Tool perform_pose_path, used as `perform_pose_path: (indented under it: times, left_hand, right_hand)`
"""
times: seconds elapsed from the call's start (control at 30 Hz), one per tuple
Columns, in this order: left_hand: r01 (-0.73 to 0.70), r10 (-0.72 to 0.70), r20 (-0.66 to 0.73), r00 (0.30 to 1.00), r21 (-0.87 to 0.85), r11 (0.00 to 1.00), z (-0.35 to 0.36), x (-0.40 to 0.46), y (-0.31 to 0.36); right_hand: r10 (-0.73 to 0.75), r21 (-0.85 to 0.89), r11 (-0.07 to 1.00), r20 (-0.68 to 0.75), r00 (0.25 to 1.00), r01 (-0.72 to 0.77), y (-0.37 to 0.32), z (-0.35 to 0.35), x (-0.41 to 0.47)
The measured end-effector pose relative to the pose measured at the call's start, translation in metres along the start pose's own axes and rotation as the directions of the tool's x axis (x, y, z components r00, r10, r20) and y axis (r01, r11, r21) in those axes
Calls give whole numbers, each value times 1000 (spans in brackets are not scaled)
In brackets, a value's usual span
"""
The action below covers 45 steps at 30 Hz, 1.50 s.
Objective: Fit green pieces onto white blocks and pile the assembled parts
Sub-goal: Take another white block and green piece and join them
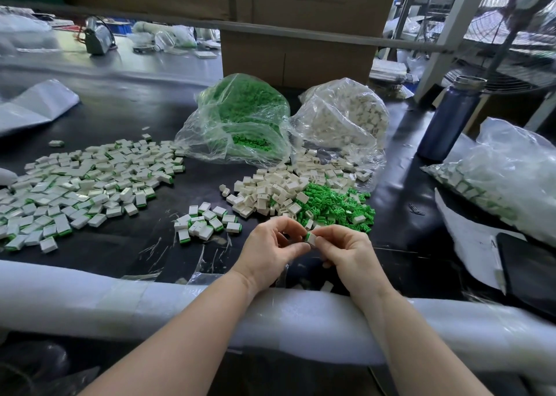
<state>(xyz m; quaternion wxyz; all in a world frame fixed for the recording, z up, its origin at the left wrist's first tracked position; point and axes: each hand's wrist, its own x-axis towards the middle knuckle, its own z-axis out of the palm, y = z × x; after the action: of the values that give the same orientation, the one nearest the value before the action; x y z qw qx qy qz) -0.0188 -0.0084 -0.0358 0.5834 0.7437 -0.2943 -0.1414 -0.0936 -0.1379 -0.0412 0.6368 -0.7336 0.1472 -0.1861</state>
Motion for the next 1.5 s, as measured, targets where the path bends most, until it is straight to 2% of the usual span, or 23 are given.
perform_pose_path:
  times: [0.27, 0.47, 0.87, 1.27, 1.5]
  left_hand:
    - [-57, 57, 6, 998, 26, 998, 0, -1, -1]
    - [-76, 76, 7, 997, 98, 992, 2, 0, -4]
    - [-65, 61, 62, 996, 75, 995, 3, -1, -2]
    - [-84, 69, 122, 990, 122, 989, 5, -2, -1]
    - [-52, 48, 90, 995, 33, 998, 3, -1, 0]
  right_hand:
    - [21, 52, 998, 71, 997, -24, -2, 0, -1]
    - [24, 54, 998, 76, 997, -28, -1, -1, -1]
    - [40, 69, 997, 73, 997, -45, -3, -2, -1]
    - [63, 70, 995, 71, 995, -68, -3, -3, -1]
    - [37, 109, 993, 81, 996, -46, -4, -3, -2]
